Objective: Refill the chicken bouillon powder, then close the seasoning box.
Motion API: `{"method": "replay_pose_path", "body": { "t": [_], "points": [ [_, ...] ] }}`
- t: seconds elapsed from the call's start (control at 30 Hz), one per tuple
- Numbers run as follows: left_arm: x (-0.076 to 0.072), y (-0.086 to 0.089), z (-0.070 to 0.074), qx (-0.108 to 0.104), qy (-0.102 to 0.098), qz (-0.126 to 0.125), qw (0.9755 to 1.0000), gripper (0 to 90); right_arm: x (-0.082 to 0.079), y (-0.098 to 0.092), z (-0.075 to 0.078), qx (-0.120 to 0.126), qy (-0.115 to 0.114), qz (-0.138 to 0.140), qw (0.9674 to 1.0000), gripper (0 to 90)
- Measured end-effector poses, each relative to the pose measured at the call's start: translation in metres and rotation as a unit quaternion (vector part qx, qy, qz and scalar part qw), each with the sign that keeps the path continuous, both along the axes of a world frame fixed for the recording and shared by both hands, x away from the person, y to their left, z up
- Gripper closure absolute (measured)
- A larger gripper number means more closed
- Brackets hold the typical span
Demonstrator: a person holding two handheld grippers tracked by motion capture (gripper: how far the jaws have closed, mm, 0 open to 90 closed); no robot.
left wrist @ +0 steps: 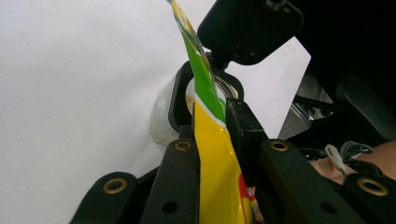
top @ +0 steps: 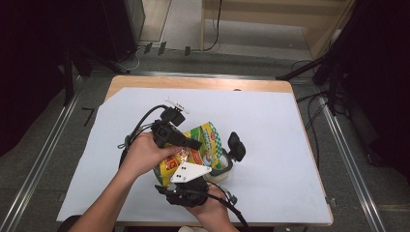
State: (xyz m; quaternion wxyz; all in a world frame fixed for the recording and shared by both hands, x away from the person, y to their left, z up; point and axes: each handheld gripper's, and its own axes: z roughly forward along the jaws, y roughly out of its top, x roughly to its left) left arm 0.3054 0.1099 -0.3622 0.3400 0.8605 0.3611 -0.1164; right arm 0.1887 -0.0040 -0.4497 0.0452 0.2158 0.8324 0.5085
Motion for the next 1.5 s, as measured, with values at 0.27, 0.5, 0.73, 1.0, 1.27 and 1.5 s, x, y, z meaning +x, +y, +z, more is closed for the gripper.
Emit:
{"method": "replay_pose_path", "body": {
  "t": [0.27,0.5,0.73,1.0,1.27,1.5],
  "points": [
    [0.0,0.004,0.006,-0.006,-0.016,0.01,0.9998,74.5,0.004,0.0,0.003,0.018,0.016,-0.013,0.9996,61.6],
    [0.001,-0.002,0.012,0.005,-0.025,0.006,0.9997,76.9,0.006,-0.002,0.006,0.031,0.026,-0.014,0.9991,61.3],
    [0.006,-0.008,0.012,0.016,-0.013,-0.003,0.9998,82.5,0.006,-0.003,0.007,0.024,0.025,-0.001,0.9994,57.0],
    [0.005,-0.01,0.01,0.01,-0.015,-0.01,0.9998,84.1,0.006,-0.004,0.006,0.001,0.01,-0.009,0.9999,63.8],
    [0.002,-0.009,0.012,0.007,-0.024,-0.005,0.9997,82.9,0.006,-0.001,0.006,0.005,0.013,-0.013,0.9998,63.8],
    [0.003,-0.012,0.014,0.005,-0.031,-0.009,0.9995,81.1,0.007,-0.002,0.008,0.017,0.022,-0.014,0.9995,63.9]
  ]
}}
